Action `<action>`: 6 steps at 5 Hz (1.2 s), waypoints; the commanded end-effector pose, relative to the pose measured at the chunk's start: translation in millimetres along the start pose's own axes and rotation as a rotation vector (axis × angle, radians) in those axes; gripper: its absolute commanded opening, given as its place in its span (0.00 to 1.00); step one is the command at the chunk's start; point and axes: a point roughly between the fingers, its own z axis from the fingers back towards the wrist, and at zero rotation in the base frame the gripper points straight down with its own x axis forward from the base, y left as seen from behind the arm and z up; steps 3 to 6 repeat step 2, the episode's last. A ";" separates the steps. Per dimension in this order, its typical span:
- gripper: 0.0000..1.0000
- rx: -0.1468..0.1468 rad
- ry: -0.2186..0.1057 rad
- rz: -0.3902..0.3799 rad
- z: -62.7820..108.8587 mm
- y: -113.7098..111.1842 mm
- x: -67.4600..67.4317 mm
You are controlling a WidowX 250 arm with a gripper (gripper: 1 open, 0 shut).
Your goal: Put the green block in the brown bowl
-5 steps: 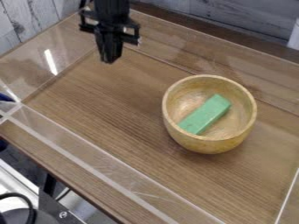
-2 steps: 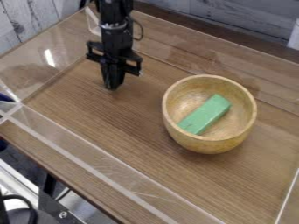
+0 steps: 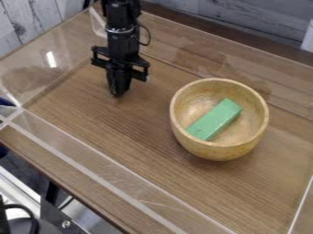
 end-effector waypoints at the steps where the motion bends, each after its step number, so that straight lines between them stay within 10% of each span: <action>1: 0.00 0.017 -0.037 0.000 9.2 2.6 9.7; 6: 0.00 0.015 -0.034 0.004 7.7 2.5 11.5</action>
